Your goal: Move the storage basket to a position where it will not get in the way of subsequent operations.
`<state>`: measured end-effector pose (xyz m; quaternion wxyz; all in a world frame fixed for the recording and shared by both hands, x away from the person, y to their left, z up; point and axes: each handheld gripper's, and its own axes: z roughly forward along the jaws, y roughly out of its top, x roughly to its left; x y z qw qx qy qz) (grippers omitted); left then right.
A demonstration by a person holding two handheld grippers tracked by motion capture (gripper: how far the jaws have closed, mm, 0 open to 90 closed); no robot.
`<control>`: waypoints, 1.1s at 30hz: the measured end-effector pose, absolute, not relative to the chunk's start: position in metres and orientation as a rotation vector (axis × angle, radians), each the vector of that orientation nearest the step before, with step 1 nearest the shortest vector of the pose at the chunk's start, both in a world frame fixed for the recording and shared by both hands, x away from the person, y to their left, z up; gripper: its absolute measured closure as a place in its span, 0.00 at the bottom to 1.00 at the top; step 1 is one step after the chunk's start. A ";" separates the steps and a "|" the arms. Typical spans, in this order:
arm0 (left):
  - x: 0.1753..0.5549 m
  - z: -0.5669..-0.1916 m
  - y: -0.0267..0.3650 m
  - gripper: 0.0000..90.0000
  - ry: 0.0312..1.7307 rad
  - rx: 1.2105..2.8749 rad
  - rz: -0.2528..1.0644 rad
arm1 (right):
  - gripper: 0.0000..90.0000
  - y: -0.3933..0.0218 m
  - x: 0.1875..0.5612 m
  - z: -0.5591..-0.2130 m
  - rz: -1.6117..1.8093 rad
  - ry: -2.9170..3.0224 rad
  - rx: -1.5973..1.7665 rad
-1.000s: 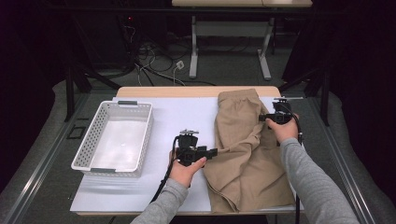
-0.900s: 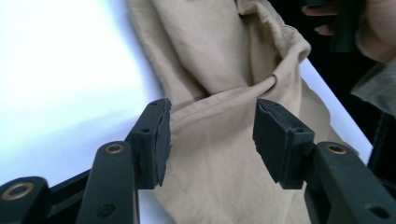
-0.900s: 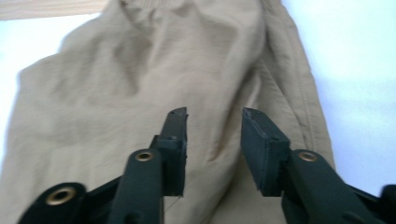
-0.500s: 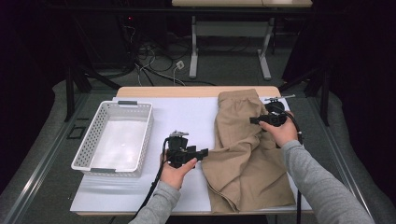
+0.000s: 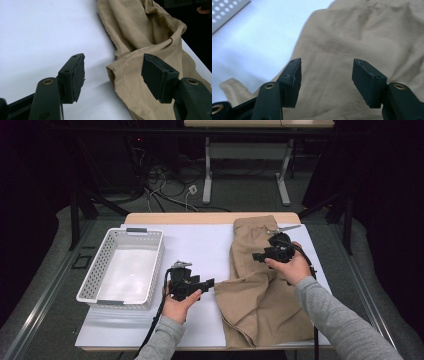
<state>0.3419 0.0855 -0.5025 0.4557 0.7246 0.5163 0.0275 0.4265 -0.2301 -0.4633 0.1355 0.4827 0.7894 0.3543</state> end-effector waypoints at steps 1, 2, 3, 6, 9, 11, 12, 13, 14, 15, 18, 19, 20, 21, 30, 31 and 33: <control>0.342 -0.502 0.087 0.38 1.273 1.790 0.070 | 0.45 -0.227 0.425 -0.463 1.030 2.295 1.386; 0.342 -0.502 0.088 0.38 1.277 1.784 0.069 | 0.45 -0.224 0.424 -0.462 1.029 2.301 1.384; 0.342 -0.502 0.090 0.37 1.276 1.786 0.071 | 0.45 -0.222 0.423 -0.462 1.024 2.311 1.371; 0.342 -0.500 0.094 0.37 1.274 1.778 0.074 | 0.45 -0.214 0.420 -0.460 1.024 2.338 1.340; 0.341 -0.499 0.098 0.37 1.271 1.777 0.079 | 0.44 -0.206 0.416 -0.459 1.034 2.367 1.302; 0.342 -0.498 0.100 0.37 1.262 1.774 0.077 | 0.44 -0.200 0.414 -0.459 1.036 2.391 1.283; 0.341 -0.498 0.101 0.36 1.257 1.774 0.087 | 0.44 -0.196 0.413 -0.459 1.035 2.405 1.287; 0.341 -0.498 0.102 0.36 1.251 1.775 0.094 | 0.44 -0.194 0.412 -0.460 1.033 2.419 1.272; 0.341 -0.498 0.103 0.36 1.253 1.769 0.088 | 0.44 -0.190 0.411 -0.461 1.030 2.433 1.262; 0.342 -0.498 0.104 0.36 1.252 1.772 0.080 | 0.44 -0.187 0.410 -0.462 1.030 2.447 1.256; 0.343 -0.499 0.108 0.36 1.265 1.771 0.079 | 0.44 -0.177 0.408 -0.465 1.007 2.494 1.203; 0.343 -0.499 0.109 0.36 1.270 1.773 0.082 | 0.44 -0.173 0.407 -0.466 1.000 2.506 1.191; 0.343 -0.498 0.109 0.35 1.276 1.766 0.082 | 0.44 -0.170 0.406 -0.468 1.005 2.517 1.181; 0.343 -0.498 0.110 0.34 1.280 1.765 0.085 | 0.44 -0.166 0.405 -0.469 1.007 2.534 1.185; 0.343 -0.503 0.114 0.32 1.312 1.771 0.083 | 0.44 -0.138 0.397 -0.485 1.038 2.603 1.132; 0.343 -0.503 0.114 0.32 1.314 1.768 0.084 | 0.44 -0.135 0.397 -0.487 1.029 2.612 1.125; 0.343 -0.504 0.114 0.32 1.313 1.767 0.082 | 0.44 -0.130 0.396 -0.490 1.022 2.629 1.120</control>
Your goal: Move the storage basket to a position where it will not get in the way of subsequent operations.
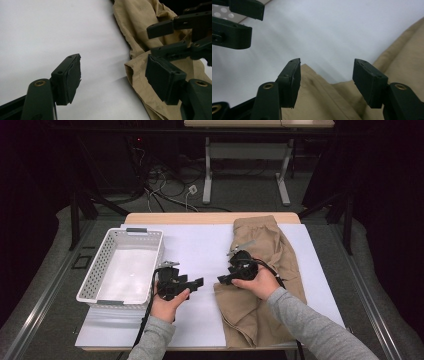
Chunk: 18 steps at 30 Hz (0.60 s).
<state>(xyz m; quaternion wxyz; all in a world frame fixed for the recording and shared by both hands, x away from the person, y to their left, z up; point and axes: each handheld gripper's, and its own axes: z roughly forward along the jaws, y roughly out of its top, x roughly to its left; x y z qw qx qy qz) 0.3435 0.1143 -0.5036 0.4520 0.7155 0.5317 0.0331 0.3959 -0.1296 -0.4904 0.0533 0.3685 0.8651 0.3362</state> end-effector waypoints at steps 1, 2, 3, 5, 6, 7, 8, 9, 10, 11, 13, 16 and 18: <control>0.344 -0.504 0.115 0.32 1.314 1.768 0.082 | 0.44 -0.127 0.396 -0.492 1.019 2.639 1.111; 0.344 -0.504 0.115 0.32 1.315 1.767 0.081 | 0.43 -0.123 0.395 -0.494 1.037 2.634 1.102; 0.344 -0.504 0.115 0.32 1.317 1.763 0.080 | 0.43 -0.120 0.394 -0.495 1.019 2.651 1.096; 0.344 -0.504 0.116 0.32 1.318 1.760 0.080 | 0.43 -0.114 0.393 -0.497 1.001 2.664 1.075; 0.344 -0.504 0.116 0.32 1.319 1.759 0.081 | 0.43 -0.111 0.394 -0.499 0.997 2.666 1.068; 0.344 -0.503 0.116 0.32 1.320 1.757 0.080 | 0.43 -0.109 0.393 -0.500 0.988 2.667 1.076; 0.344 -0.503 0.117 0.32 1.320 1.756 0.079 | 0.43 -0.107 0.394 -0.502 0.984 2.674 1.071; 0.344 -0.503 0.117 0.32 1.320 1.756 0.080 | 0.43 -0.105 0.394 -0.503 0.970 2.683 1.078; 0.344 -0.503 0.117 0.32 1.320 1.757 0.082 | 0.43 -0.104 0.395 -0.505 0.958 2.685 1.073; 0.344 -0.503 0.117 0.32 1.321 1.755 0.080 | 0.43 -0.102 0.395 -0.507 0.942 2.683 1.071; 0.344 -0.504 0.118 0.32 1.321 1.755 0.076 | 0.43 -0.101 0.395 -0.510 0.917 2.691 1.065; 0.344 -0.504 0.117 0.32 1.324 1.752 0.073 | 0.45 -0.102 0.395 -0.513 0.902 2.702 1.071; 0.344 -0.505 0.117 0.32 1.324 1.752 0.070 | 0.51 -0.103 0.395 -0.514 0.898 2.712 1.083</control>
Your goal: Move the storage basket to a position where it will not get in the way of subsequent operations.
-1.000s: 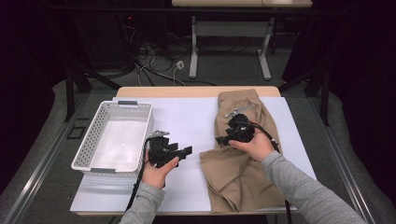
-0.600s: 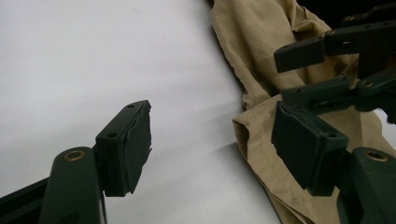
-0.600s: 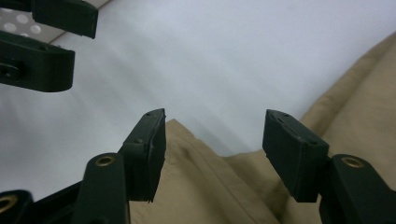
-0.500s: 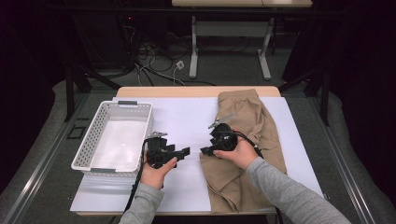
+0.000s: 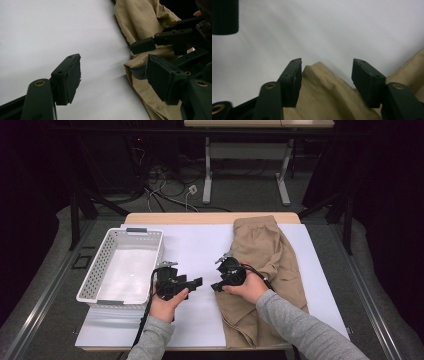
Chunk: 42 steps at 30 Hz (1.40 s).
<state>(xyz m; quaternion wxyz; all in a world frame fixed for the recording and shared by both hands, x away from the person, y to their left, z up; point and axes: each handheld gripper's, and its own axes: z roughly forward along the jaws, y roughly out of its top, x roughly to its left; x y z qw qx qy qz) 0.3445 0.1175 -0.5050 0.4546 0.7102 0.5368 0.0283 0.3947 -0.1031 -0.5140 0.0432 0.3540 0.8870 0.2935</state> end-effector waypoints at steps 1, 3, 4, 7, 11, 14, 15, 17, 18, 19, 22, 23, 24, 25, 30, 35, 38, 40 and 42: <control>0.345 -0.505 0.118 0.32 1.324 1.753 0.070 | 0.55 -0.104 0.394 -0.514 0.890 2.718 1.084; 0.345 -0.505 0.118 0.32 1.325 1.751 0.069 | 0.63 -0.106 0.393 -0.513 0.876 2.735 1.088; 0.345 -0.505 0.117 0.32 1.326 1.751 0.069 | 0.68 -0.107 0.393 -0.512 0.873 2.739 1.083; 0.345 -0.506 0.117 0.32 1.328 1.751 0.064 | 0.78 -0.111 0.390 -0.509 0.863 2.760 1.073; 0.345 -0.507 0.117 0.32 1.327 1.757 0.064 | 0.90 -0.117 0.388 -0.505 0.849 2.769 1.072; 0.345 -0.508 0.116 0.32 1.327 1.758 0.062 | 0.95 -0.124 0.387 -0.500 0.872 2.768 1.103; 0.345 -0.508 0.116 0.32 1.328 1.757 0.062 | 0.96 -0.127 0.387 -0.499 0.878 2.769 1.106; 0.345 -0.508 0.115 0.32 1.326 1.756 0.061 | 0.97 -0.134 0.385 -0.495 0.893 2.771 1.115; 0.345 -0.508 0.115 0.32 1.326 1.757 0.061 | 0.98 -0.137 0.384 -0.493 0.905 2.764 1.135; 0.345 -0.508 0.115 0.32 1.325 1.757 0.061 | 0.98 -0.141 0.383 -0.492 0.919 2.762 1.126; 0.344 -0.508 0.114 0.32 1.315 1.757 0.060 | 0.98 -0.153 0.379 -0.486 0.954 2.747 1.139; 0.344 -0.507 0.113 0.32 1.313 1.756 0.061 | 0.99 -0.159 0.378 -0.483 0.962 2.746 1.137; 0.343 -0.507 0.112 0.32 1.313 1.756 0.057 | 0.99 -0.164 0.375 -0.481 0.972 2.737 1.151; 0.343 -0.506 0.112 0.32 1.308 1.758 0.056 | 0.99 -0.170 0.374 -0.479 0.984 2.730 1.153; 0.341 -0.507 0.105 0.33 1.289 1.774 0.049 | 0.99 -0.198 0.365 -0.472 1.041 2.688 1.190; 0.337 -0.510 0.090 0.34 1.255 1.810 0.023 | 0.99 -0.223 0.356 -0.464 1.092 2.647 1.224; 0.334 -0.512 0.079 0.35 1.220 1.839 0.001 | 0.99 -0.239 0.350 -0.461 1.126 2.618 1.254; 0.332 -0.513 0.072 0.35 1.202 1.858 -0.011 | 0.99 -0.249 0.347 -0.460 1.153 2.593 1.279; 0.329 -0.515 0.065 0.35 1.184 1.873 -0.024 | 0.99 -0.260 0.344 -0.460 1.178 2.568 1.299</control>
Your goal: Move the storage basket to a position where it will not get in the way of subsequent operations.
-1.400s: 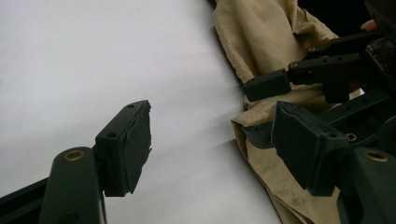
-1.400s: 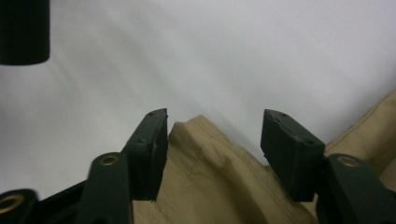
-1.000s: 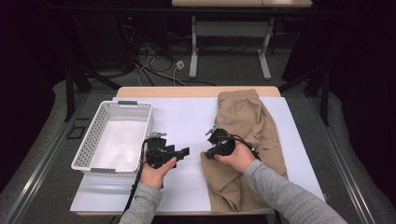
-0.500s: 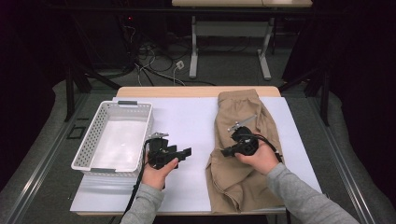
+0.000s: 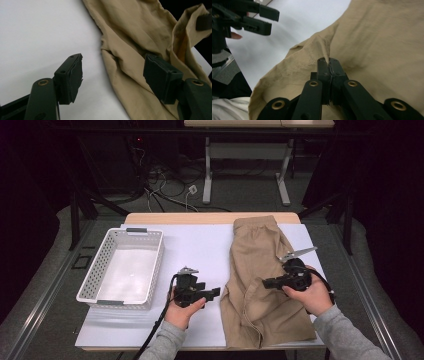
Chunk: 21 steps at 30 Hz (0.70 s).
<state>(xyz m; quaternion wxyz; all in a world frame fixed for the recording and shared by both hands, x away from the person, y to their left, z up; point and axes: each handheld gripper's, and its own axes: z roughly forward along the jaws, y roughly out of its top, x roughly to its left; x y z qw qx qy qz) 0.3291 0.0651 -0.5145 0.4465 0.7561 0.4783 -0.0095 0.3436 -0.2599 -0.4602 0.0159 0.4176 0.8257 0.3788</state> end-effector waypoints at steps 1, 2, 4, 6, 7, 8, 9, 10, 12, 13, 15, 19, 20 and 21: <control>0.328 -0.515 0.062 0.35 1.175 1.881 -0.028 | 0.99 -0.265 0.342 -0.460 1.189 2.556 1.315; 0.327 -0.516 0.058 0.35 1.169 1.889 -0.034 | 0.99 -0.270 0.340 -0.460 1.200 2.545 1.331; 0.325 -0.518 0.050 0.35 1.153 1.906 -0.045 | 0.99 -0.281 0.338 -0.461 1.210 2.521 1.357; 0.324 -0.520 0.043 0.36 1.145 1.922 -0.051 | 0.99 -0.291 0.335 -0.461 1.217 2.505 1.382; 0.324 -0.521 0.038 0.36 1.143 1.927 -0.059 | 0.99 -0.296 0.334 -0.462 1.229 2.487 1.393; 0.324 -0.523 0.034 0.36 1.142 1.937 -0.066 | 0.99 -0.301 0.332 -0.463 1.238 2.476 1.406; 0.324 -0.525 0.029 0.36 1.140 1.950 -0.072 | 0.99 -0.305 0.331 -0.464 1.239 2.467 1.421; 0.325 -0.527 0.025 0.37 1.147 1.955 -0.091 | 0.99 -0.309 0.330 -0.464 1.240 2.459 1.426; 0.326 -0.532 0.017 0.38 1.165 1.970 -0.127 | 0.99 -0.316 0.328 -0.465 1.245 2.442 1.446; 0.327 -0.534 0.013 0.38 1.183 1.972 -0.145 | 0.99 -0.319 0.327 -0.465 1.244 2.438 1.453; 0.328 -0.538 0.006 0.40 1.208 1.974 -0.190 | 0.99 -0.324 0.325 -0.466 1.251 2.426 1.457; 0.331 -0.543 -0.004 0.43 1.256 1.990 -0.201 | 0.98 -0.332 0.323 -0.467 1.262 2.407 1.477; 0.332 -0.544 -0.006 0.44 1.270 1.991 -0.206 | 0.98 -0.333 0.322 -0.468 1.261 2.405 1.481; 0.333 -0.545 -0.007 0.46 1.277 1.995 -0.202 | 0.98 -0.335 0.322 -0.469 1.268 2.401 1.481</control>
